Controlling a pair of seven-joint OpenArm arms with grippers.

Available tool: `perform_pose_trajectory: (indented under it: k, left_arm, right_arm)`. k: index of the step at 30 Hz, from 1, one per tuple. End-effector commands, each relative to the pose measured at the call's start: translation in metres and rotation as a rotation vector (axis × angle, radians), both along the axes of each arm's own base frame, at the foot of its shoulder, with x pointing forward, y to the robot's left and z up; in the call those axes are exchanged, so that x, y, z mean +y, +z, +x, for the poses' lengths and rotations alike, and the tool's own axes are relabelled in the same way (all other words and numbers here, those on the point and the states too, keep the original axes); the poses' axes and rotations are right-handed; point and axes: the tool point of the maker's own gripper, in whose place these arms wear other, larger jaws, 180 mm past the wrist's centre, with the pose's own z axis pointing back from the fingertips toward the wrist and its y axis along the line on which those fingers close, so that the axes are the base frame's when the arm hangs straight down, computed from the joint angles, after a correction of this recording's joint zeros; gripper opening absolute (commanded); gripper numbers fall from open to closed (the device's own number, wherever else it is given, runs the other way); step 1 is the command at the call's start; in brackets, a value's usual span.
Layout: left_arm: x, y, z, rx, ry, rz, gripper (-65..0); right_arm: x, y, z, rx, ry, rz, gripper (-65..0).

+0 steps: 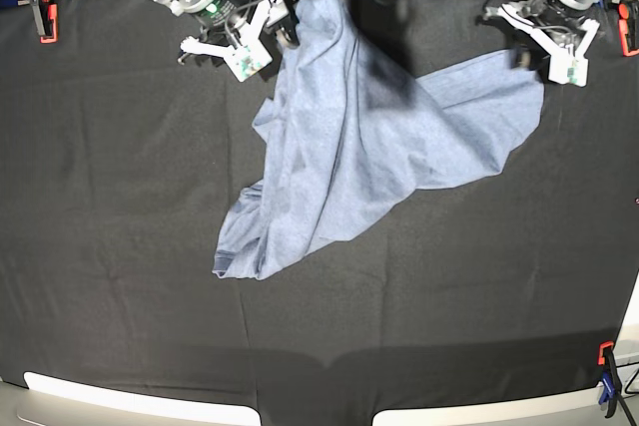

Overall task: Layout the t-shirt on the table in an organized manner, then fold the t-shirt properly
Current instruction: 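Lower both grippers toward the shirt and grasp its edges, then pull the grasped shirt edge outward with the left gripper, lifting cloth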

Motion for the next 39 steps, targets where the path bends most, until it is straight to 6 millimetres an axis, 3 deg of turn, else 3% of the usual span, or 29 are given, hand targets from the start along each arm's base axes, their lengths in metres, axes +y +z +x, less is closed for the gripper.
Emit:
perform_pose_trajectory:
  k: [1, 4, 8, 20, 23, 28, 34, 39]
  left_arm:
    - [0.003, 0.005, 0.003, -0.026, 0.006, 0.004, -51.2]
    - [0.002, -0.003, -0.002, -0.005, 0.029, -0.035, -52.6]
    - [-0.006, -0.004, -0.002, -0.009, 0.034, -0.111, -64.7]
    - [0.0, 0.005, 0.021, -0.064, -0.038, -0.008, -65.0]
    - [0.007, 0.011, 0.03, -0.105, -0.073, 0.09, -65.0]
    - [0.041, 0.026, 0.055, -0.122, -0.12, 0.301, -65.0]
    - [0.093, 0.062, 0.098, -0.175, -0.074, 0.524, -65.0]
    - [0.138, 0.069, 0.129, -0.185, -0.052, 0.633, -65.0]
  right_arm:
    - [0.002, 0.008, 0.005, -0.031, 0.004, 0.017, -38.5]
    - [0.002, 0.008, 0.005, -0.031, 0.004, 0.017, -38.5]
    - [0.002, 0.008, 0.005, -0.031, 0.004, 0.018, -38.5]
    - [0.002, 0.008, 0.005, -0.03, 0.004, 0.016, -38.5]
    - [0.002, 0.008, 0.004, -0.03, 0.004, 0.016, -38.5]
    - [0.002, 0.008, 0.004, -0.027, 0.004, 0.014, -38.5]
    - [0.001, 0.006, 0.003, -0.017, 0.005, 0.008, -38.5]
    - [0.01, 0.007, 0.004, -0.014, -0.014, 0.035, -38.5]
